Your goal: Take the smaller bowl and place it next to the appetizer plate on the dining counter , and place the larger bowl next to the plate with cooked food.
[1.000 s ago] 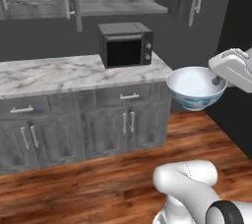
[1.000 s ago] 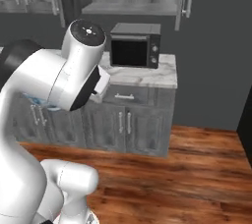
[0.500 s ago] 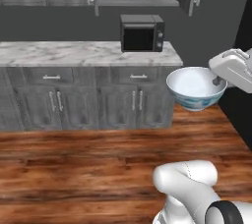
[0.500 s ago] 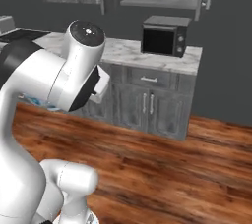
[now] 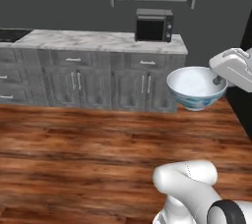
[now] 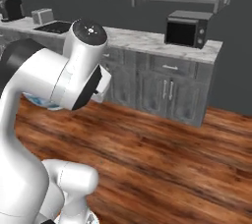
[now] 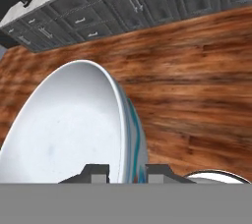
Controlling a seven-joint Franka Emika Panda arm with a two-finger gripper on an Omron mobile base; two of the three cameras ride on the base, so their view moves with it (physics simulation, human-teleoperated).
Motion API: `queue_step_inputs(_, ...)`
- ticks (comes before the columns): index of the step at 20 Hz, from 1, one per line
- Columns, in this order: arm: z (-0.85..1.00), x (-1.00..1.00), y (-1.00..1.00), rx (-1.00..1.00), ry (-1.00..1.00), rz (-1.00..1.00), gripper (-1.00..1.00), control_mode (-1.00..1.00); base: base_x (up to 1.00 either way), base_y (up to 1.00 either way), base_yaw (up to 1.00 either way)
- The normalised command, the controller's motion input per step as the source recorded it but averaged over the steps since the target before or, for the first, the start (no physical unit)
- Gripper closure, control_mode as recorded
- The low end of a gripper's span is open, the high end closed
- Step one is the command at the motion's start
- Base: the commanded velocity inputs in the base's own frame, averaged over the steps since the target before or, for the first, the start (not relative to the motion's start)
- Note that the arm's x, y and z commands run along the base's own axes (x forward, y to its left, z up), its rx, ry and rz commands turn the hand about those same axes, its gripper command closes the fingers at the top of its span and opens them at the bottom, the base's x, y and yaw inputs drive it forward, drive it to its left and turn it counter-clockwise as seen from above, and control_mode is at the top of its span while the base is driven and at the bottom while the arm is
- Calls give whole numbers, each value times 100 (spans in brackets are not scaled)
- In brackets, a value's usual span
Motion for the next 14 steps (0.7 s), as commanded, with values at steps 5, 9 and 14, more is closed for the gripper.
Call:
queue_step_inputs(5,0,0,0,0,0,0,100,100,-100,0,16)
queue_step_inputs(9,0,0,0,0,0,0,100,100,-100,-1,7)
queue_step_inputs(14,0,0,0,0,0,0,100,100,-100,-7,3)
